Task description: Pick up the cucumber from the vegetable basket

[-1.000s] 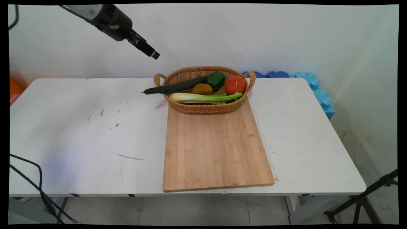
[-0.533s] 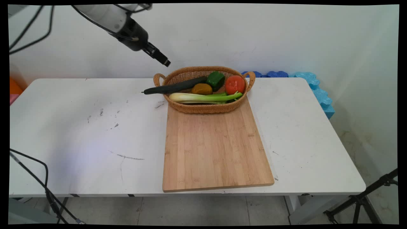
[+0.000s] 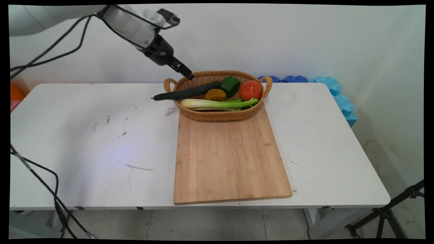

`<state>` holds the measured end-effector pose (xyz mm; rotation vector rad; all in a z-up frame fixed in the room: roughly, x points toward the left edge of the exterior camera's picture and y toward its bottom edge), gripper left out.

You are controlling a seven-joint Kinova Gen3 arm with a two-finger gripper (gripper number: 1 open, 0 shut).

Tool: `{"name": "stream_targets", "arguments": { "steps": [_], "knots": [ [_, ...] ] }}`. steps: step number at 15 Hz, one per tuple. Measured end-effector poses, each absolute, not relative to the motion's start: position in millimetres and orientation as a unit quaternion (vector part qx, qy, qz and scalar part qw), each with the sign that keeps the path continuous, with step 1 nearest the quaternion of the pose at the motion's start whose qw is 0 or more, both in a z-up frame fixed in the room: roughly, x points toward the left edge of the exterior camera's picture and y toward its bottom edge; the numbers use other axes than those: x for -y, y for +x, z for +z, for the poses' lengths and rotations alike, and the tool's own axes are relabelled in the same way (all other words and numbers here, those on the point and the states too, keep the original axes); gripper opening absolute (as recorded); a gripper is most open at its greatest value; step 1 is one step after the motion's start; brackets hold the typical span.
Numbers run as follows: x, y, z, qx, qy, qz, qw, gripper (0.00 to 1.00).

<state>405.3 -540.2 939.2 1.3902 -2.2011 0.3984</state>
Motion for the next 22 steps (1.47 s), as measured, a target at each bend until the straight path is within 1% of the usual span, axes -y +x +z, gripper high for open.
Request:
{"name": "stream_targets", "arguments": {
  "steps": [8, 20, 21, 22],
  "knots": [
    [562, 394, 903, 0.810, 0.517, 0.133, 0.242, 1.00],
    [575, 388, 874, 0.810, 0.523, 0.123, 0.235, 1.00],
    [575, 388, 873, 0.811, 0.522, 0.123, 0.235, 0.00],
    [575, 388, 873, 0.811, 0.521, 0.122, 0.234, 0.00]
  ]
}}
